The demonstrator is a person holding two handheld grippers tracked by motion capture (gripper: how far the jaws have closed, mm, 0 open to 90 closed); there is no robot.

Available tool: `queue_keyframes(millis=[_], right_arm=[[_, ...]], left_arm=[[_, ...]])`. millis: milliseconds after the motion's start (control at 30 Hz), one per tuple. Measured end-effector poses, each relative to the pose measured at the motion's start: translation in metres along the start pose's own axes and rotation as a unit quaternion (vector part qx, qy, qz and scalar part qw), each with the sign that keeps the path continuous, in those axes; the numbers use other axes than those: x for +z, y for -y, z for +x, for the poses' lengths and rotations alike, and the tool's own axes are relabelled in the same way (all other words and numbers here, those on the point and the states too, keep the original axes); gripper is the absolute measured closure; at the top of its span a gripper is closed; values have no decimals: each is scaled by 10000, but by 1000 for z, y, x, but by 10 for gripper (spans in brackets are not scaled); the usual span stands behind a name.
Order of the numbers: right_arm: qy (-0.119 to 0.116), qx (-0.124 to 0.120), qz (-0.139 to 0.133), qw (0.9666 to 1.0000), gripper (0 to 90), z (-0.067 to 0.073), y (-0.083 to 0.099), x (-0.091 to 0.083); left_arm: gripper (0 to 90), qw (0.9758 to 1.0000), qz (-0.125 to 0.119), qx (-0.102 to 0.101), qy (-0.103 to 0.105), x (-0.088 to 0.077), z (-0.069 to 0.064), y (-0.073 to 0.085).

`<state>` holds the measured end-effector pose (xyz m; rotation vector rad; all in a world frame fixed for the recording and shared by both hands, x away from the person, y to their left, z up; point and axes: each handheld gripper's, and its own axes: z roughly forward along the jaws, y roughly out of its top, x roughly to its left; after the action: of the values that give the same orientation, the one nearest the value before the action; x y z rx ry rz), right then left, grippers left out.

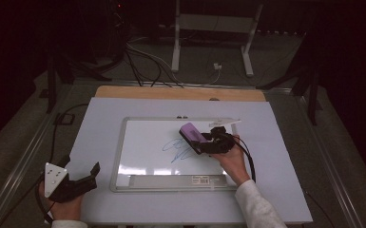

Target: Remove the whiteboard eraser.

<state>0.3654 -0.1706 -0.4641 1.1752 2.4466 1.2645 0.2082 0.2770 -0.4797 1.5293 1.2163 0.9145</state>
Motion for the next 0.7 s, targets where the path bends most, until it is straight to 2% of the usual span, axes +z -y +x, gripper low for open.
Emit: queue_keyframes(millis=[433,700], right_arm=[[-171,-274,167,9993,411,18,6,12],[-224,-426,279,9985,411,24,9,16]], left_arm=[[7,10000,-26,14,-19,-1,0,-1],[7,10000,-32,16,-22,-1,-1,-1]])
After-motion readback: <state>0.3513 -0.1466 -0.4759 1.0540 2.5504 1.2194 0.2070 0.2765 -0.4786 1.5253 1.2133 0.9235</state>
